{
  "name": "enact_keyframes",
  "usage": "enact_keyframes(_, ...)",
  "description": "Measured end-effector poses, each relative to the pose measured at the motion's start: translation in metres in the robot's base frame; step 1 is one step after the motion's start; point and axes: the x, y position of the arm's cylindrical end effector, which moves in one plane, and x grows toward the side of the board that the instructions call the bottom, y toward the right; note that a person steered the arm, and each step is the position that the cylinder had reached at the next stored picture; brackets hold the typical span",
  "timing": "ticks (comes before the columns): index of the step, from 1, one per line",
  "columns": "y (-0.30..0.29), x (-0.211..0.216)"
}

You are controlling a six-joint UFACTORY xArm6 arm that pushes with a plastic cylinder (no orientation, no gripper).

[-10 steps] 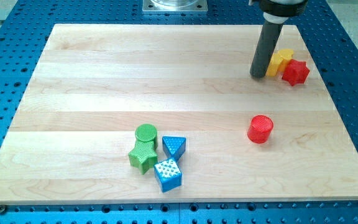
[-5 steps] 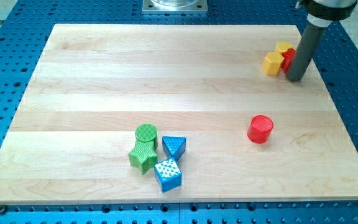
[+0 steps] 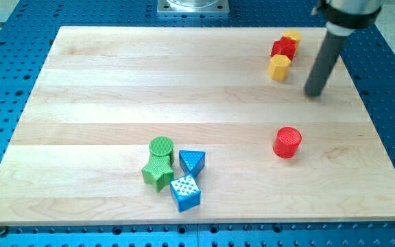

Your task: Push the yellow blocks along with the red star to the top right corner

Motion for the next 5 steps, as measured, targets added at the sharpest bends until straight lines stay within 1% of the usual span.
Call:
enact_keyframes(1, -0.013, -0.042)
enact_keyframes(2, -0.007, -0.065)
enact_keyframes(3, -0.041, -0.023)
enact_keyframes(4, -0.065, -0.061)
enact_keyframes(5, -0.026, -0.098)
